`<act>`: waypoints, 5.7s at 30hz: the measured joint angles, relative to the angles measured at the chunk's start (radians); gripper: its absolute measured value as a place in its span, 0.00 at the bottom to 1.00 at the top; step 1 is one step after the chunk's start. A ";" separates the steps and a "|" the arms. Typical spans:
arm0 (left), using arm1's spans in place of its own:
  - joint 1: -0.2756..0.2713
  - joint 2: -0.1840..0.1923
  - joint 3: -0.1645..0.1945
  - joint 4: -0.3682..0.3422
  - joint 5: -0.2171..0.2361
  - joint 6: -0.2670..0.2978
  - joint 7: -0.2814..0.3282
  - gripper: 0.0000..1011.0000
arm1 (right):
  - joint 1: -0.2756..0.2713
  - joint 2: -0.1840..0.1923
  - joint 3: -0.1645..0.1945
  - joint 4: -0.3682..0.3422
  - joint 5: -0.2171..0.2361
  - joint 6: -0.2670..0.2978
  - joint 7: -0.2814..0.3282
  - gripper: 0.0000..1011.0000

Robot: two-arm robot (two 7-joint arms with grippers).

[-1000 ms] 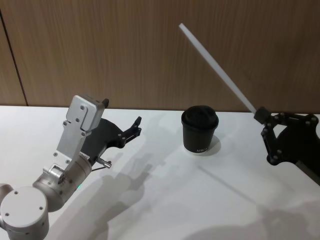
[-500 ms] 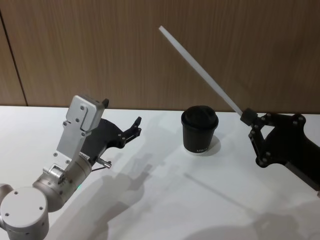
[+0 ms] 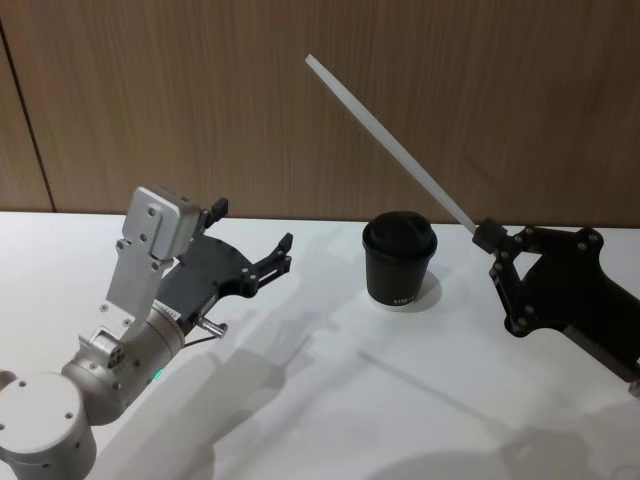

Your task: Pick up the straw with one hand, pass it to the other hand, and insert it into the cup.

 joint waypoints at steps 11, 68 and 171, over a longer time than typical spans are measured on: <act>0.011 0.002 -0.017 -0.014 -0.109 -0.032 -0.130 0.99 | 0.002 0.001 -0.003 0.000 0.002 -0.002 0.003 0.00; -0.019 -0.084 -0.042 0.129 -0.655 -0.190 -0.707 0.99 | 0.004 0.001 -0.005 0.000 0.001 -0.001 0.004 0.00; -0.357 -0.244 0.080 0.515 -0.831 -0.186 -0.999 0.64 | 0.004 0.001 -0.005 0.000 0.002 -0.001 0.004 0.00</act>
